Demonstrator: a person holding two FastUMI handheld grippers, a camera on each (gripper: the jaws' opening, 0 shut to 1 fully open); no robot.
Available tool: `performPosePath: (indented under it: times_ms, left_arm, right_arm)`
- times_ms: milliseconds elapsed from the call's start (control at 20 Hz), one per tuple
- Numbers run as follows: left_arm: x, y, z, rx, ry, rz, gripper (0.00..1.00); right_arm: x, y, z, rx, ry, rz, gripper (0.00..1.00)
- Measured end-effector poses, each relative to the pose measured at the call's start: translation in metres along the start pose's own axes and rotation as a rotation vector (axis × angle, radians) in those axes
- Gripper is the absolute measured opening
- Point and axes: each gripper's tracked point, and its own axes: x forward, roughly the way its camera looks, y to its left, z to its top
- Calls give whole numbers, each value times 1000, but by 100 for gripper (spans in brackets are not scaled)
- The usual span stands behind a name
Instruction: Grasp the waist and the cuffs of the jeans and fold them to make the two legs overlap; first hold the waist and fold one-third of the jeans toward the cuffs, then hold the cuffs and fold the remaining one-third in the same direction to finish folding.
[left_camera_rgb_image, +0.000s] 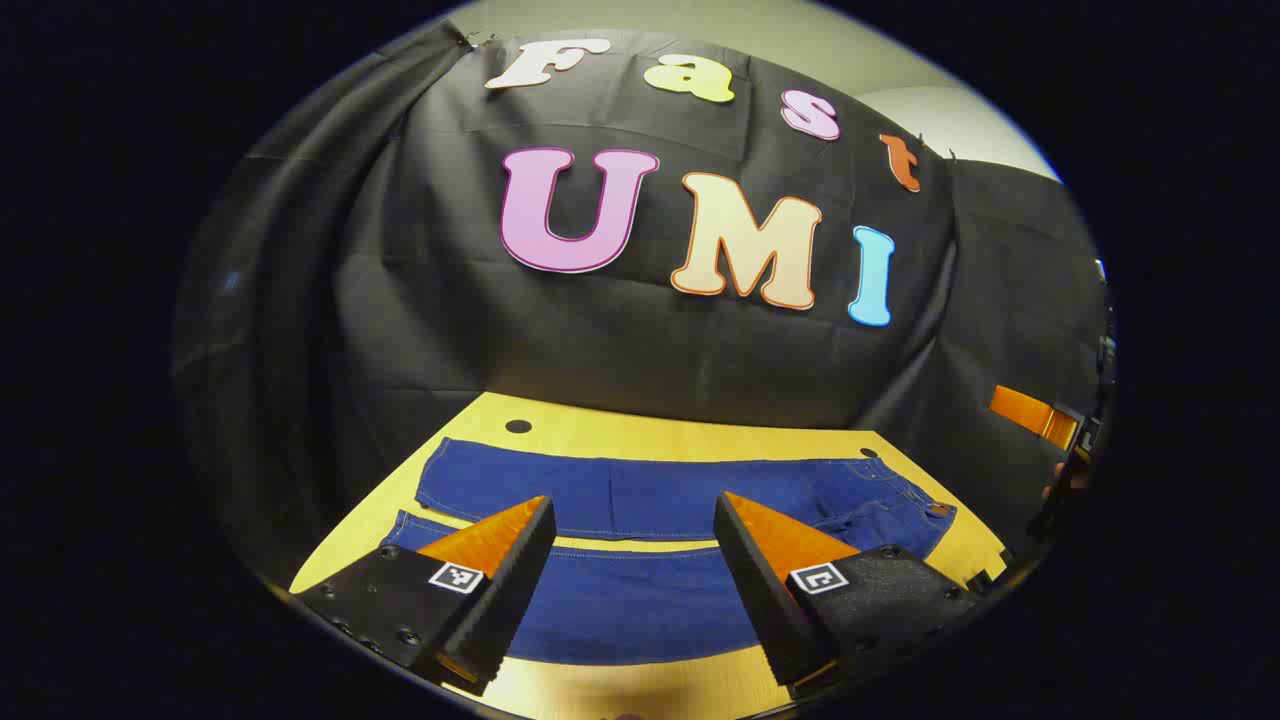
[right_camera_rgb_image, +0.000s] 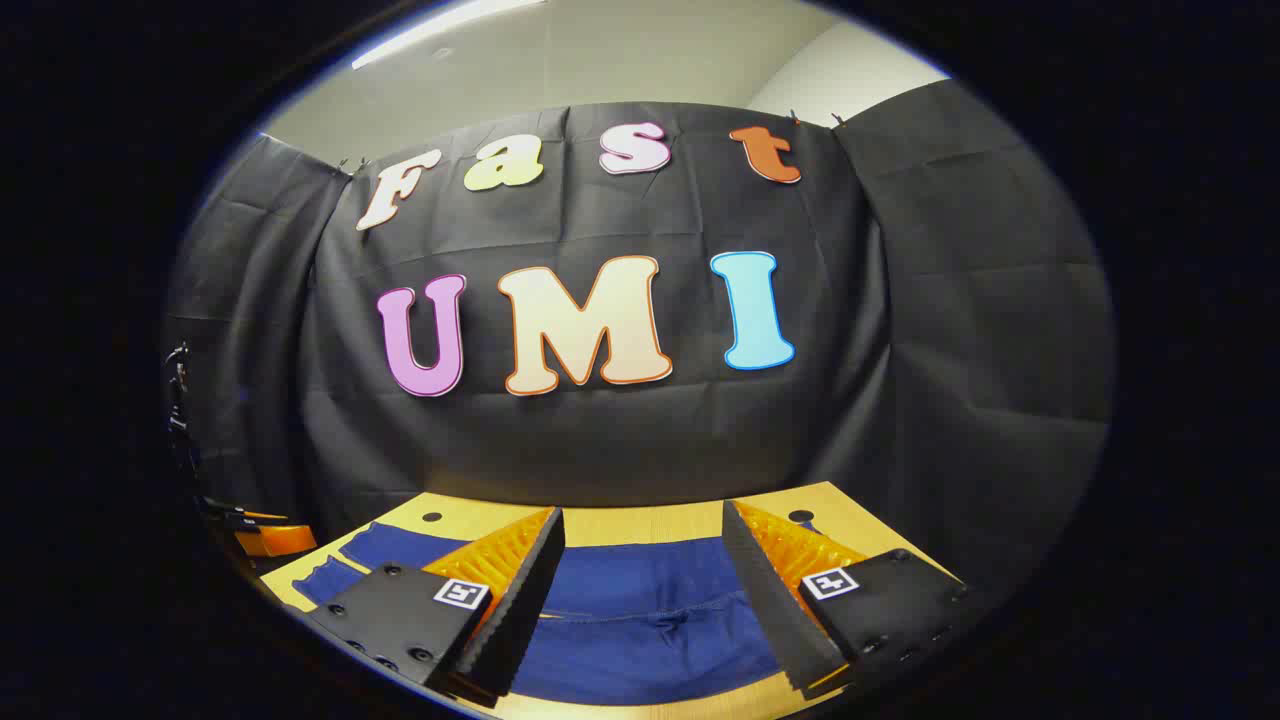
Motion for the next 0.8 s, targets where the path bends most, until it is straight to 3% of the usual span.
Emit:
performPosePath:
  times_ms: [100,150,550,600,800]
  left_arm:
    - [-5,2,-2,-2,1,2,95]
    - [-7,4,-4,-4,5,4,95]
    - [-19,10,-12,-1,25,18,95]
    - [-19,10,-14,3,26,16,95]
    - [-19,10,-18,5,30,7,95]
  right_arm:
    - [-2,3,-2,0,6,7,93]
    - [-3,5,-3,-1,8,10,98]
    - [-10,15,-15,-2,40,35,98]
    - [-11,16,-16,-6,41,36,94]
    - [-15,15,-16,-10,43,33,98]
